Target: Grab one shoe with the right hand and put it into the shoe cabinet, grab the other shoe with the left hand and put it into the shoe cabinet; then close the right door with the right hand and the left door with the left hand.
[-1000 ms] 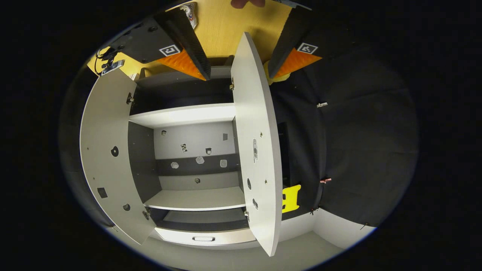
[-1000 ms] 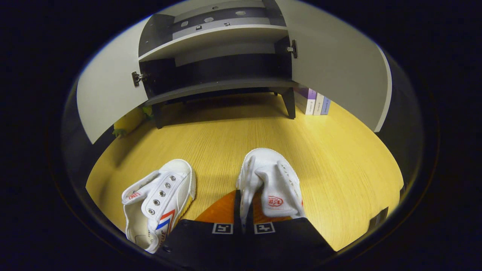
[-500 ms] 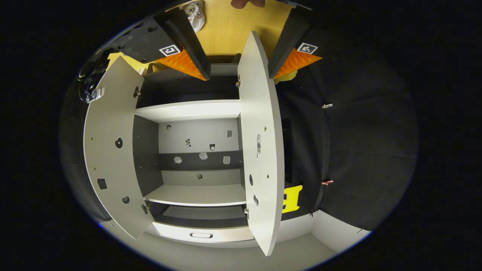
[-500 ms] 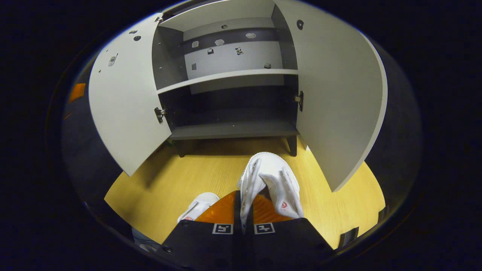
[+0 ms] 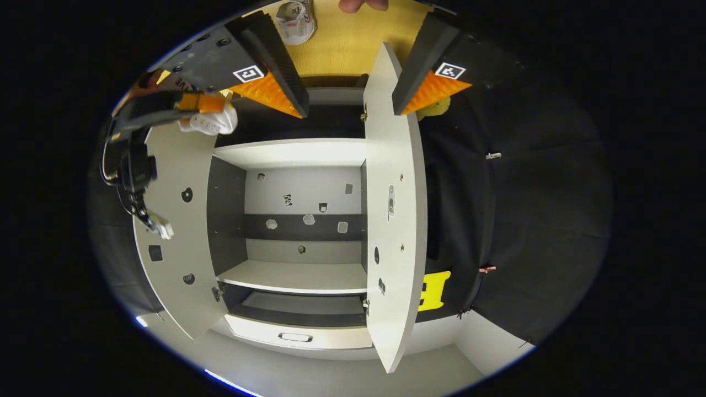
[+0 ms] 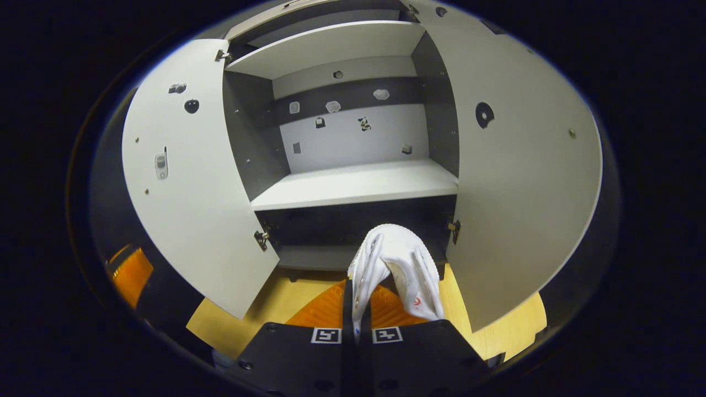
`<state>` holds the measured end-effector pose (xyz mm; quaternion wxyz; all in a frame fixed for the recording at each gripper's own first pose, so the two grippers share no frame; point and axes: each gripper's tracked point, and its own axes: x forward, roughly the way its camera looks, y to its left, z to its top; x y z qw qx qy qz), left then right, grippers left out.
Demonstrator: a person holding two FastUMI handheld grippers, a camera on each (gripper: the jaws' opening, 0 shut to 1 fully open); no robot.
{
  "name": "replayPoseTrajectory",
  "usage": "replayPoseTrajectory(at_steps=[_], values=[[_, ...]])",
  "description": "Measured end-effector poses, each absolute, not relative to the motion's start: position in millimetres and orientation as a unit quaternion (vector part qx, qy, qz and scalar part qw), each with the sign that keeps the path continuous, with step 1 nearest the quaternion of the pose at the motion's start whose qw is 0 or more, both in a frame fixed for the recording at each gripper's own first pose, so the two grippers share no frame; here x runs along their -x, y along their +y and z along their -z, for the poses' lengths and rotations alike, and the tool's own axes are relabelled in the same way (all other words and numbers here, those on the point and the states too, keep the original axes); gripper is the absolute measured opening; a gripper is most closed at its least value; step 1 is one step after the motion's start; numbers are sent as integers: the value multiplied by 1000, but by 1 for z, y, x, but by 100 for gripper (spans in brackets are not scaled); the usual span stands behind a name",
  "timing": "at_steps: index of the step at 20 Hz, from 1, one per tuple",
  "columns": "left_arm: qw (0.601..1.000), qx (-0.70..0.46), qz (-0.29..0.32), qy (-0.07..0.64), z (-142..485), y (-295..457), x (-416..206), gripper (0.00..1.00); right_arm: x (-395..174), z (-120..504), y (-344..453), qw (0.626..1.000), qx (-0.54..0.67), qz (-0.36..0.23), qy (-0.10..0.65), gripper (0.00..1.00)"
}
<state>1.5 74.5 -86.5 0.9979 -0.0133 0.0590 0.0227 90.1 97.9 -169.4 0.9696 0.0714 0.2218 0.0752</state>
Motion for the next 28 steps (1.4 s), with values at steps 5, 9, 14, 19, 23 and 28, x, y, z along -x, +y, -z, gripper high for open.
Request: replayPoseTrajectory(at_steps=[5,9,14,19,23,28], values=[[998,8,-14,57,89,75,-4,96,-159,117,108,977,-52,-74,192,5],[998,16,-12,61,93,78,-8,96,-230,87,103,983,-28,-64,172,5],[998,20,-12,63,97,78,-13,96,-317,94,97,979,24,-55,194,5],[997,21,-15,67,100,77,-16,96,-392,131,94,966,60,-49,246,5],[997,18,-33,69,103,82,-18,96,-441,153,83,961,76,-30,264,5],[996,18,-48,77,109,87,-17,96,-461,175,78,953,116,-22,280,5]])
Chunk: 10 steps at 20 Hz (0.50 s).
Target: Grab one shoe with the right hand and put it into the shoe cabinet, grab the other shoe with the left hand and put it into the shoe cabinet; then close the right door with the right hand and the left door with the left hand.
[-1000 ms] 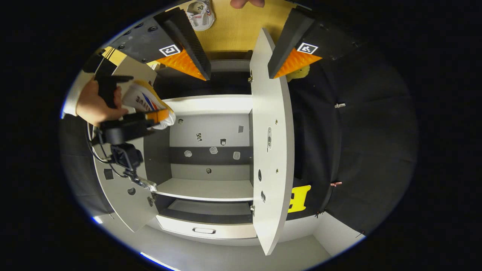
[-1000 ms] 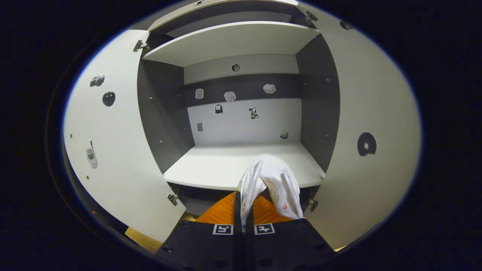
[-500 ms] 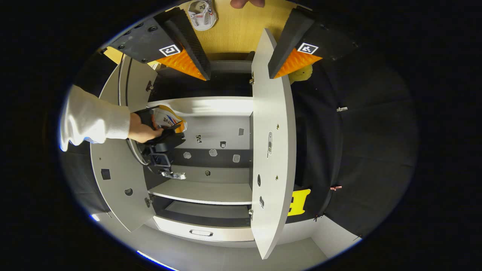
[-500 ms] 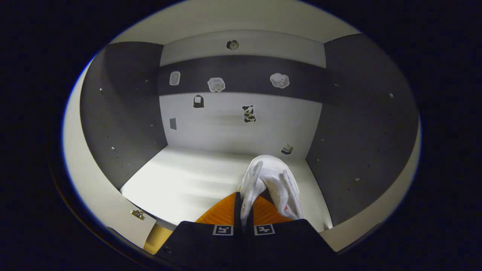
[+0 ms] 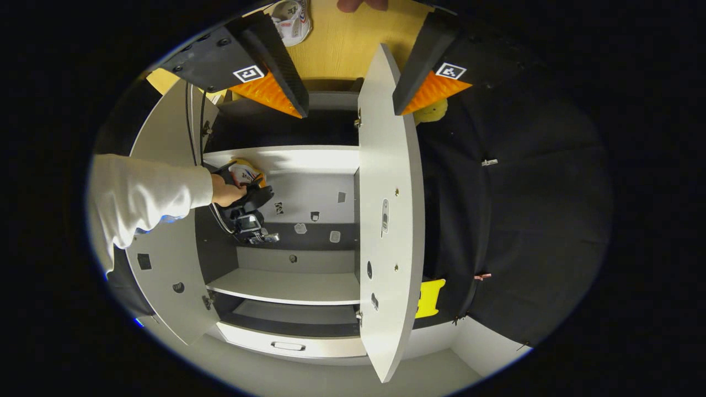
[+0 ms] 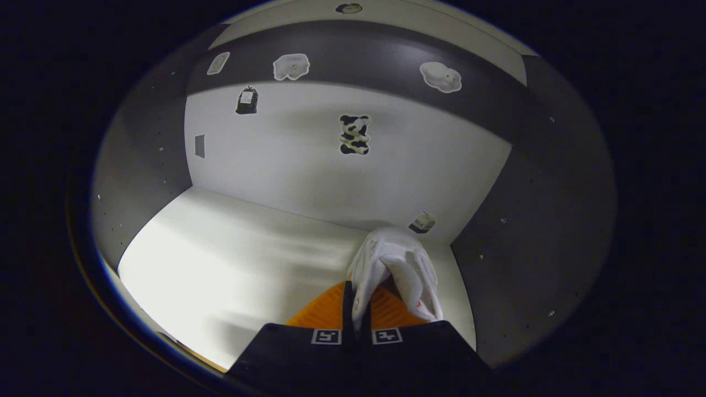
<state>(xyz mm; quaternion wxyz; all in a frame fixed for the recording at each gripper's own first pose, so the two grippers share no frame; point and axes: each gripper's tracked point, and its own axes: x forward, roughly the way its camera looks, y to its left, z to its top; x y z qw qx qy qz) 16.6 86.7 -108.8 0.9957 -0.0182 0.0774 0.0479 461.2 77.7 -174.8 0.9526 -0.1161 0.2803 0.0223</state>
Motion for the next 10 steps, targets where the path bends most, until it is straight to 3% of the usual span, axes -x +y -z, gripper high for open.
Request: replayPoseTrajectory(at_steps=[7,10], values=[[995,19,-51,80,112,86,-18,96,-468,182,83,951,130,-16,282,6],[996,20,-47,77,112,84,-17,96,-465,180,76,950,127,-1,285,13]])
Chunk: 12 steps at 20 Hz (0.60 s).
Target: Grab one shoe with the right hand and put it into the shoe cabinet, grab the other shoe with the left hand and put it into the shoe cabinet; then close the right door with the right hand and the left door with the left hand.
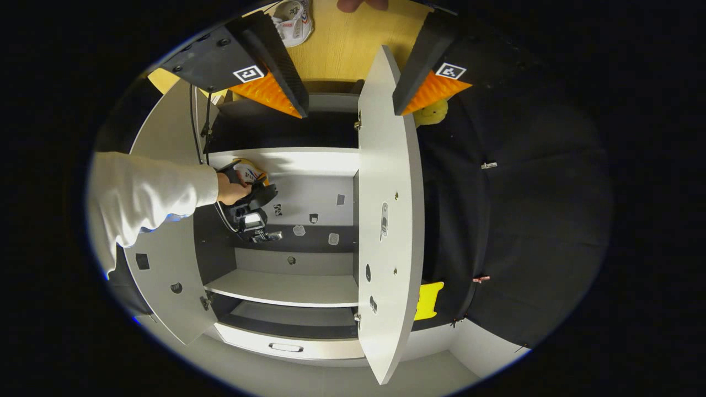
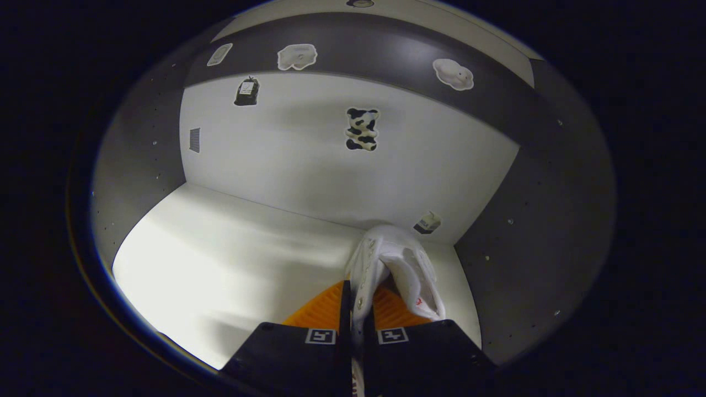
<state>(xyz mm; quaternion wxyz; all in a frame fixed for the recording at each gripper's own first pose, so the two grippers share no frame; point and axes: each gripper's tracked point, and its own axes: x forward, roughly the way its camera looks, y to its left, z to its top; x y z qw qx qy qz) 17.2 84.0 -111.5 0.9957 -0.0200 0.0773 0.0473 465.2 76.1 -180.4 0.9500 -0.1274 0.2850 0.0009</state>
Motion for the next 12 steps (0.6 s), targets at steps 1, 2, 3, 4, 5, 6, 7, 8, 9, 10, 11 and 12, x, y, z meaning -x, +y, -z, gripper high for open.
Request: replayPoseTrajectory(at_steps=[1,2,3,4,5,6,7,8,9,10,11,12], values=[[996,21,-46,76,112,84,-17,96,-463,179,75,950,128,-1,286,17],[996,23,-45,75,111,83,-17,96,-458,180,77,948,123,-7,292,26],[996,26,-43,74,110,82,-17,96,-451,177,78,948,118,-10,297,29],[996,28,-41,72,109,81,-17,96,-446,174,81,948,110,-16,297,40],[996,28,-39,71,108,80,-16,96,-439,170,85,950,104,-23,294,51],[997,27,-38,69,108,79,-16,96,-432,165,88,952,100,-27,289,70],[997,27,-36,68,107,78,-15,96,-424,158,91,955,96,-32,280,77],[997,28,-34,67,105,76,-14,96,-418,152,92,958,93,-32,270,94],[997,30,-31,67,105,75,-13,96,-410,143,92,961,89,-32,258,97],[997,31,-29,66,104,73,-12,96,-402,135,93,965,85,-34,244,98],[997,31,-27,65,104,72,-10,96,-394,126,93,969,83,-36,229,98],[997,31,-27,64,102,71,-8,96,-385,115,94,974,79,-41,211,98]])
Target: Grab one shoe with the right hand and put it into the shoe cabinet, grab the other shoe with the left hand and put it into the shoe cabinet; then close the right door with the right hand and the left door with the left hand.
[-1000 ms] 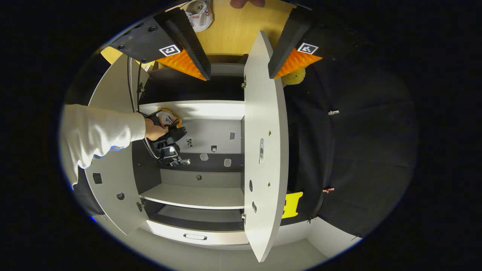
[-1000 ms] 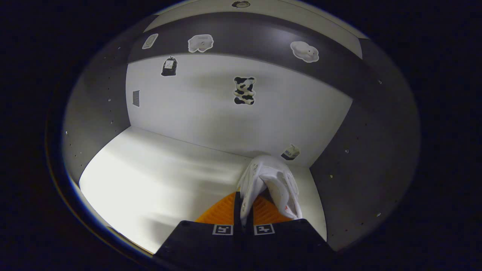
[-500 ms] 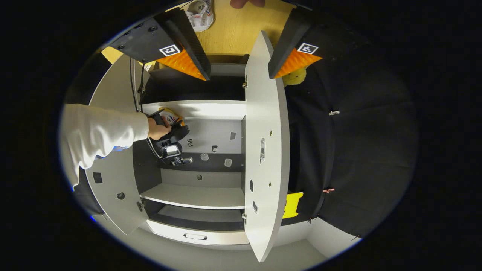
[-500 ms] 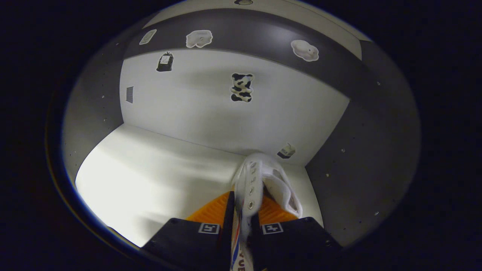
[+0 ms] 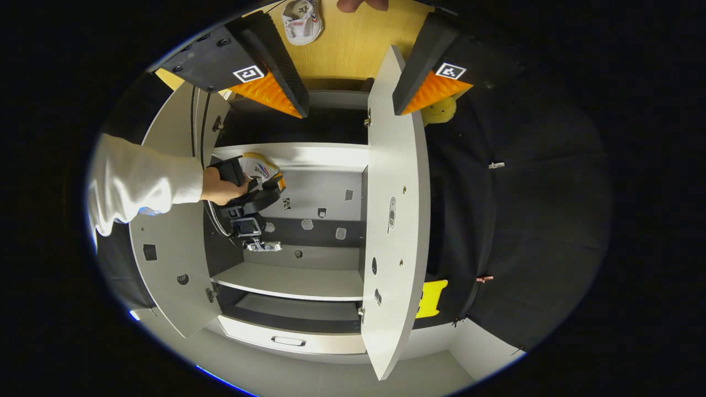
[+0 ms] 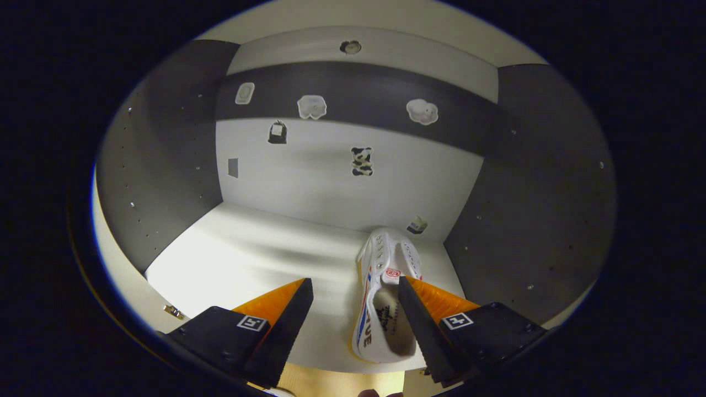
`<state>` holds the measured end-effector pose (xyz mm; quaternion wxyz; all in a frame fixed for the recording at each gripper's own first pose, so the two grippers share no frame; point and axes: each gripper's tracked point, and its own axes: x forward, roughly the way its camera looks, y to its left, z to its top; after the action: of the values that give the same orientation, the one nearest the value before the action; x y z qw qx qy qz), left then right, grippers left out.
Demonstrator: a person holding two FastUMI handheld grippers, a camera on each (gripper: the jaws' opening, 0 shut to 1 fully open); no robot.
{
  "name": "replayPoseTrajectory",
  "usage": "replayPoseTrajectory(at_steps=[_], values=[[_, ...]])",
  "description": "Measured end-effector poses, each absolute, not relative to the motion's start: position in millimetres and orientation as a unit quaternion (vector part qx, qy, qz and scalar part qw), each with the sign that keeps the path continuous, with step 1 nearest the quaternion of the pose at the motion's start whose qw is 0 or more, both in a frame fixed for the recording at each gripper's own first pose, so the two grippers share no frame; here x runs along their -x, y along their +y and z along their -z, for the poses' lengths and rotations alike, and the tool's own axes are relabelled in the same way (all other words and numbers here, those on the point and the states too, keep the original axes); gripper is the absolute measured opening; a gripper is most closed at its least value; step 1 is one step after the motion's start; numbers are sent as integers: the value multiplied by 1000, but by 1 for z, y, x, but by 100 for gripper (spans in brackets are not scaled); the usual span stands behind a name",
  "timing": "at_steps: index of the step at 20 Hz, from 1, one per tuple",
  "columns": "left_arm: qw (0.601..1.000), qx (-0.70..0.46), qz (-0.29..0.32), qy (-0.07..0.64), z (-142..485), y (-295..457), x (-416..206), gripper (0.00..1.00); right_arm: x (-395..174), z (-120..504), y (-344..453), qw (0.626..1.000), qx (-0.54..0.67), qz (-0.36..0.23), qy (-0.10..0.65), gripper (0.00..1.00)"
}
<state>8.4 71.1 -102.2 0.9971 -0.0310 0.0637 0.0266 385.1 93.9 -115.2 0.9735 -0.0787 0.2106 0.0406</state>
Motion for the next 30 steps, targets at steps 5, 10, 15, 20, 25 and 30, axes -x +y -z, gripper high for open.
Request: replayPoseTrajectory(at_steps=[5,10,15,20,25,30], values=[[998,27,-20,55,101,66,2,96,-317,58,93,989,37,-54,129,98],[998,36,-10,57,119,59,13,96,-220,19,88,996,26,-71,52,98],[996,25,32,77,166,41,29,98,-132,2,77,996,7,-83,11,98],[987,18,84,136,243,8,51,98,-70,-1,53,997,4,-74,-7,98],[968,25,111,223,333,-14,68,98,-35,-11,31,998,9,-62,-15,98],[951,22,114,286,401,-27,68,97,-17,-17,2,999,19,-42,-14,98]])
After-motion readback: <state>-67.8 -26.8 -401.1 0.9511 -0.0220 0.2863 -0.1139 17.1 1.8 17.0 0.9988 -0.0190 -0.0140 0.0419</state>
